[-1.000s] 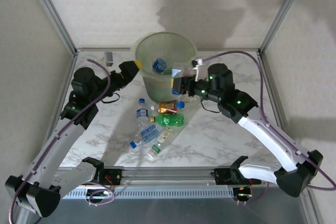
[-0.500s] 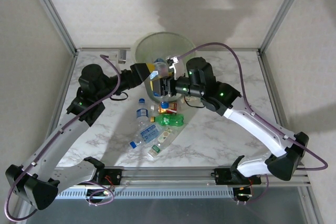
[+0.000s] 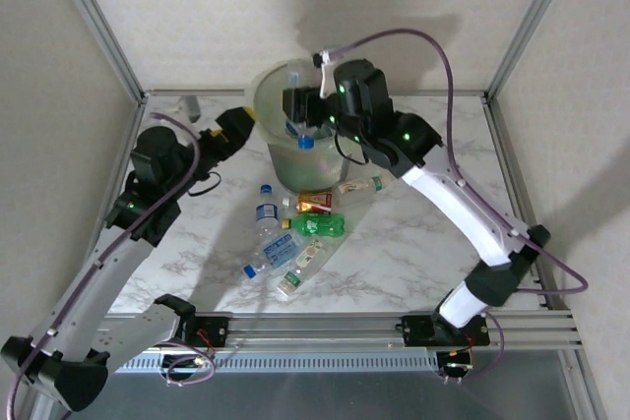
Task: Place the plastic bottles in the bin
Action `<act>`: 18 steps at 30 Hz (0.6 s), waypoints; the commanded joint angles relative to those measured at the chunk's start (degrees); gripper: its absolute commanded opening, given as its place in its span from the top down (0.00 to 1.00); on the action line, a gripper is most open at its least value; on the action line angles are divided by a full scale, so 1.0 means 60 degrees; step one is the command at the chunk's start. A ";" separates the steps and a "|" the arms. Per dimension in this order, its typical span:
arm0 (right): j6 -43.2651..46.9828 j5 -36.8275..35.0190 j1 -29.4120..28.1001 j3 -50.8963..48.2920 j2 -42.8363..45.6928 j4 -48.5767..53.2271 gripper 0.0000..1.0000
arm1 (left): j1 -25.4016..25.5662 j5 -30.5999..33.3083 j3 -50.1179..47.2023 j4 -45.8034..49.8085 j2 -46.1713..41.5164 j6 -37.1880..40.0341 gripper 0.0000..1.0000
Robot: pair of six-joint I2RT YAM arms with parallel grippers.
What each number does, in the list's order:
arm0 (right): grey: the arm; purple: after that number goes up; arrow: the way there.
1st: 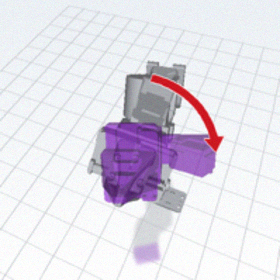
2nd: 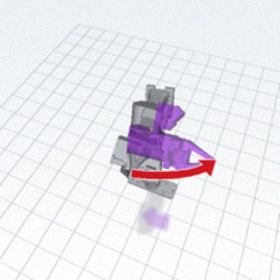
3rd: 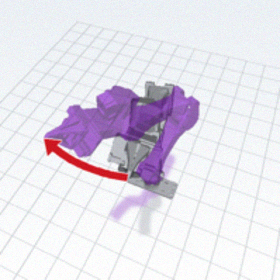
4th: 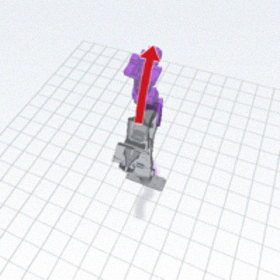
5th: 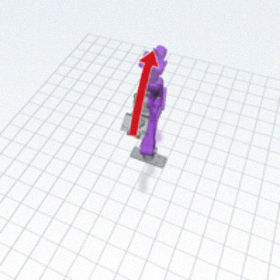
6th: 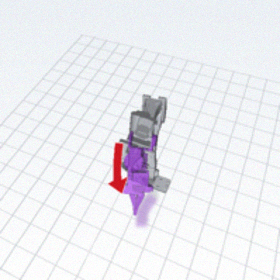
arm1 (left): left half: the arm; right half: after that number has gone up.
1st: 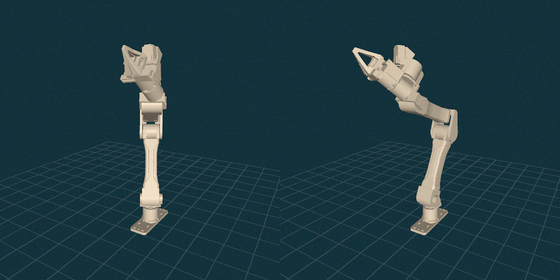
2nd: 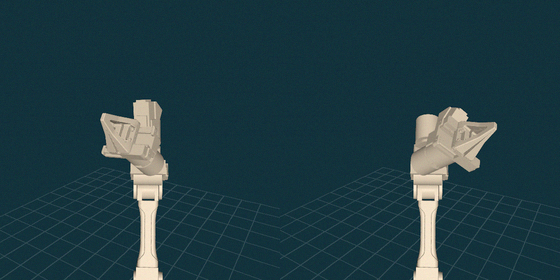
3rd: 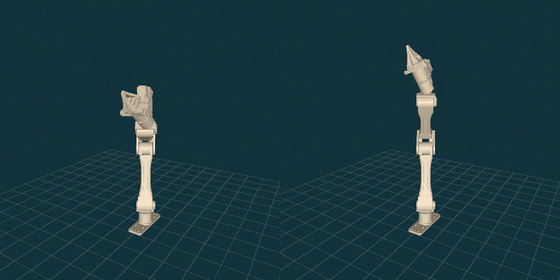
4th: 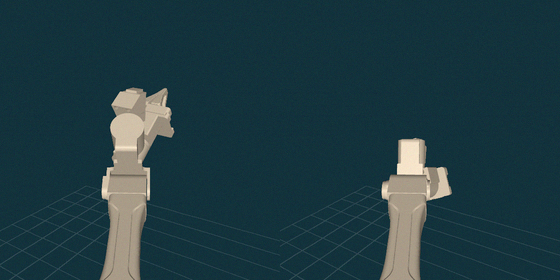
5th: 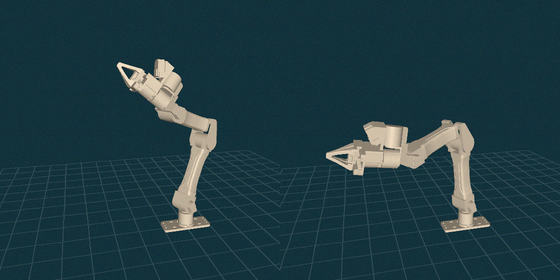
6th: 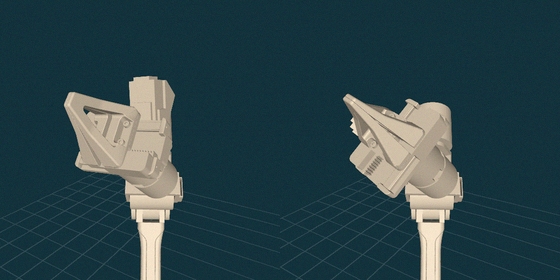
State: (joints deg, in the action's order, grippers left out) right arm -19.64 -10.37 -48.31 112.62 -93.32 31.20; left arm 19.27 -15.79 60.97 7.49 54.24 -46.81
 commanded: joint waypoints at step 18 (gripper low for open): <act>0.2303 -0.4289 0.1157 0.3779 -0.4237 0.2325 0.40 | -0.1338 0.0854 -0.2229 0.1012 -0.0680 -0.1065 0.10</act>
State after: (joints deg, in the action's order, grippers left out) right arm -7.38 -33.78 -42.68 134.19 -119.17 45.91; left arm 11.77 -10.46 49.04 14.00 50.41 -51.94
